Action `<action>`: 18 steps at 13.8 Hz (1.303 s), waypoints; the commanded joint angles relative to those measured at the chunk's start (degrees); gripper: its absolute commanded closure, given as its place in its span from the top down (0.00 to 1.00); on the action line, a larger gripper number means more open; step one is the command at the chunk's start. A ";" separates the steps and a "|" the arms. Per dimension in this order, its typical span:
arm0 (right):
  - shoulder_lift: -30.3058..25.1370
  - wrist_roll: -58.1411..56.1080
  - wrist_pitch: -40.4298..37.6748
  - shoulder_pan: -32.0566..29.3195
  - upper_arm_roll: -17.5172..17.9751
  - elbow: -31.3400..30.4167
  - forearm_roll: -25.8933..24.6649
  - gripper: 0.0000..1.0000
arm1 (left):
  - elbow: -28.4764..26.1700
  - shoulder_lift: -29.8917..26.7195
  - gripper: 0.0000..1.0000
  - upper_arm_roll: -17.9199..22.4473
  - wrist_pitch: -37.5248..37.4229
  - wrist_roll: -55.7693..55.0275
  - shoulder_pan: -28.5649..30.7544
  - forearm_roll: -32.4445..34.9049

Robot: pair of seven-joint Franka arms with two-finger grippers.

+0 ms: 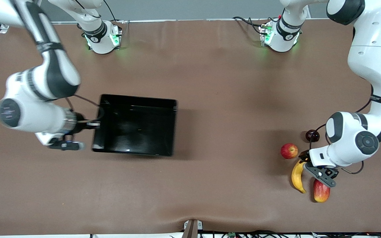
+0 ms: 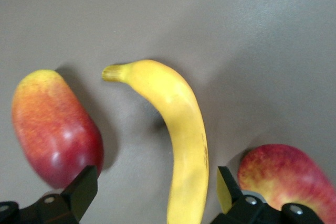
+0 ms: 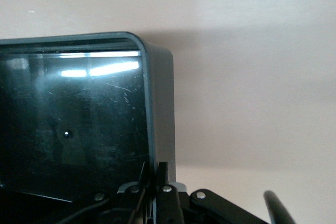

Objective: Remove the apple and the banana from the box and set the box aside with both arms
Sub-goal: 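Drag the black tray away with the right gripper while the left gripper releases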

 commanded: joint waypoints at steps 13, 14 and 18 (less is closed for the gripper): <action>3.72 -36.56 12.27 -5.87 -26.55 -9.18 6.91 0.00 | 0.53 -21.21 1.00 -2.63 -25.28 -31.94 0.03 -0.40; 3.90 -36.65 12.36 -5.79 -26.55 -9.36 8.05 0.00 | 0.53 -22.70 1.00 -2.63 -26.08 -32.72 0.04 -0.93; 4.86 -37.88 13.24 -5.97 -26.55 -9.01 8.68 0.68 | 0.62 -28.59 1.00 -2.28 -33.19 -35.81 0.30 -6.54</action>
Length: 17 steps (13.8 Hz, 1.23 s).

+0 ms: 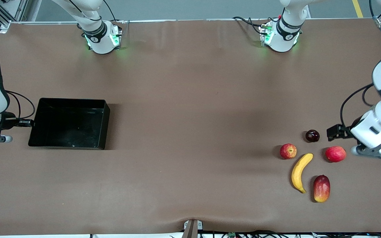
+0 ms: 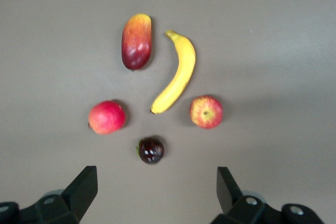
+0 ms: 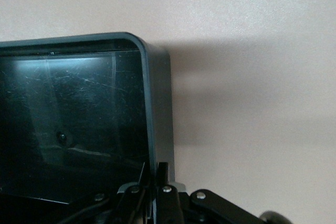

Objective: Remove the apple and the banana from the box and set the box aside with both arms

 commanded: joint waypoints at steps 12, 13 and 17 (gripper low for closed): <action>-11.60 -3.88 -6.39 3.21 4.90 13.14 -9.41 1.00 | -9.83 -20.20 1.00 16.02 -11.21 -5.36 -14.21 -6.77; -13.44 -3.97 -6.49 4.35 4.90 14.73 -9.33 1.00 | -11.06 -21.08 1.00 16.11 -10.60 -5.28 -14.21 -6.77; -21.44 -3.18 -14.55 7.09 4.72 14.74 -9.15 1.00 | -11.16 -22.15 1.00 15.94 -10.86 -4.75 -13.85 -6.86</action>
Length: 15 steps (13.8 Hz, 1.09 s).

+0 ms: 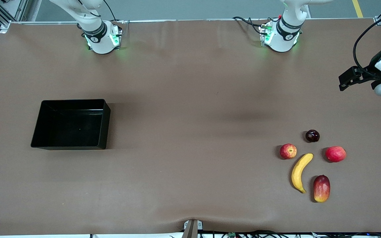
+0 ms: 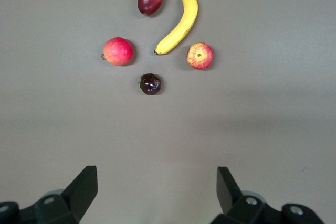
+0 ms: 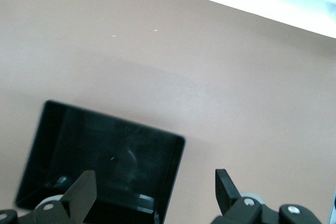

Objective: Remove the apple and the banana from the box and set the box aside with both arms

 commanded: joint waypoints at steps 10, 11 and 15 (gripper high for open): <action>-14.00 28.95 -24.27 8.41 -0.66 0.02 -1.47 1.00 | -2.41 -4.19 1.00 -0.47 -0.24 0.73 -0.53 -3.95; -14.18 28.94 -24.53 8.49 -0.66 -0.24 -1.47 1.00 | -2.41 -4.10 1.00 -0.74 -0.24 0.73 -0.44 -3.87; -13.92 29.11 -24.80 8.49 -2.94 -1.40 -0.50 1.00 | -2.06 -3.93 1.00 -0.74 -0.33 0.65 -0.26 -3.95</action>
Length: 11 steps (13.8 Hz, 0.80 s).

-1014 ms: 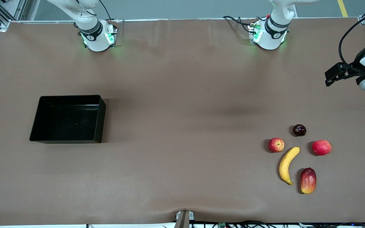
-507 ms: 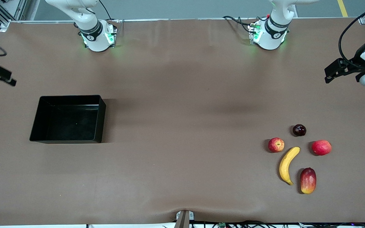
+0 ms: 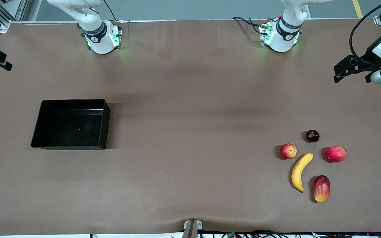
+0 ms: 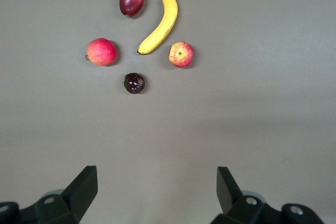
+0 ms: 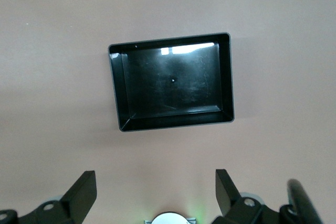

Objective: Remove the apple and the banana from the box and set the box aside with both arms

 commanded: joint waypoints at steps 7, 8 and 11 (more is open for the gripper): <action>2.34 -0.14 -0.08 0.10 -1.27 2.99 0.11 1.00 | 1.64 -0.05 1.00 0.13 -0.40 -0.49 0.31 -0.85; 2.26 0.12 0.01 0.19 -1.18 3.08 0.20 1.00 | 1.64 -0.05 1.00 0.13 -0.40 -0.49 0.22 -0.85; 2.61 -2.41 0.45 0.45 -1.18 2.99 -0.59 1.00 | 1.99 -0.05 1.00 0.13 -0.40 -0.49 0.31 -0.94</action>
